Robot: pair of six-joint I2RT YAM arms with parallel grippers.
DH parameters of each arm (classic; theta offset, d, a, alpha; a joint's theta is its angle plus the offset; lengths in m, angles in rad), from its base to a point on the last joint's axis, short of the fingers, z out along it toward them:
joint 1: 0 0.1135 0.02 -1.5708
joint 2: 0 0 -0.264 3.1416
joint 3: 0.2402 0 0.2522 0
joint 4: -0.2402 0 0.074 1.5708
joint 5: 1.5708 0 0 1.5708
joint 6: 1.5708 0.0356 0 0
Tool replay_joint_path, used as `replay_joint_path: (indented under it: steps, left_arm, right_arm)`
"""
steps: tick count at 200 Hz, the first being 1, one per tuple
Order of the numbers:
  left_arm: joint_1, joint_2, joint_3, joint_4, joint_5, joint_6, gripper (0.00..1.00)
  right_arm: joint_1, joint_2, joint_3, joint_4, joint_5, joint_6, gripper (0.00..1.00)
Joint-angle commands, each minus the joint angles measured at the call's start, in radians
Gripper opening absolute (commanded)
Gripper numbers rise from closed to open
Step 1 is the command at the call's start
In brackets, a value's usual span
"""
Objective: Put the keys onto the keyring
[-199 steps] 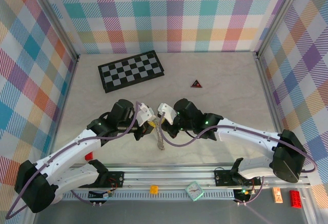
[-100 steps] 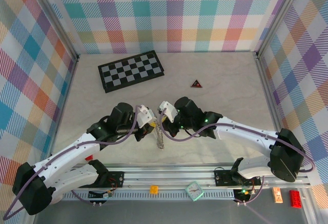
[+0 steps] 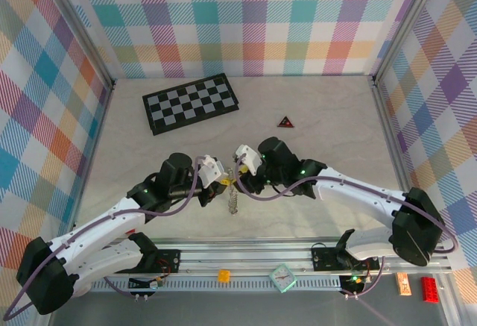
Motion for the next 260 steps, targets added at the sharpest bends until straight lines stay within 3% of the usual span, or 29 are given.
replay_joint_path:
  steps: [1,25,65,113,185,218,238,260]
  left_arm:
    - [-0.011,-0.018,-0.019,0.108,0.057,-0.001,0.0]
    - [-0.01,-0.022,-0.052,0.195,0.09,0.007,0.0]
    - [-0.01,-0.016,-0.075,0.28,0.145,0.034,0.0]
    - [-0.011,-0.009,-0.089,0.314,0.22,0.057,0.0]
    - [-0.01,-0.01,-0.095,0.321,0.248,0.065,0.0]
    - [-0.01,-0.009,-0.096,0.319,0.251,0.063,0.0]
    - [-0.01,-0.008,-0.086,0.295,0.229,0.062,0.0]
    - [-0.01,-0.006,-0.058,0.228,0.175,0.064,0.22]
  right_arm:
    - [-0.017,-0.109,-0.04,0.047,-0.021,-0.058,0.5]
    - [-0.02,-0.205,-0.14,0.153,0.008,-0.164,0.52]
    - [-0.019,-0.25,-0.2,0.216,-0.074,-0.308,0.49]
    - [-0.02,-0.209,-0.188,0.261,-0.14,-0.285,0.36]
    - [-0.02,-0.176,-0.18,0.232,-0.228,-0.288,0.15]
    - [-0.021,-0.169,-0.169,0.219,-0.251,-0.296,0.0]
    - [-0.02,-0.169,-0.157,0.195,-0.252,-0.311,0.0]
    - [-0.021,-0.172,-0.124,0.13,-0.244,-0.342,0.0]
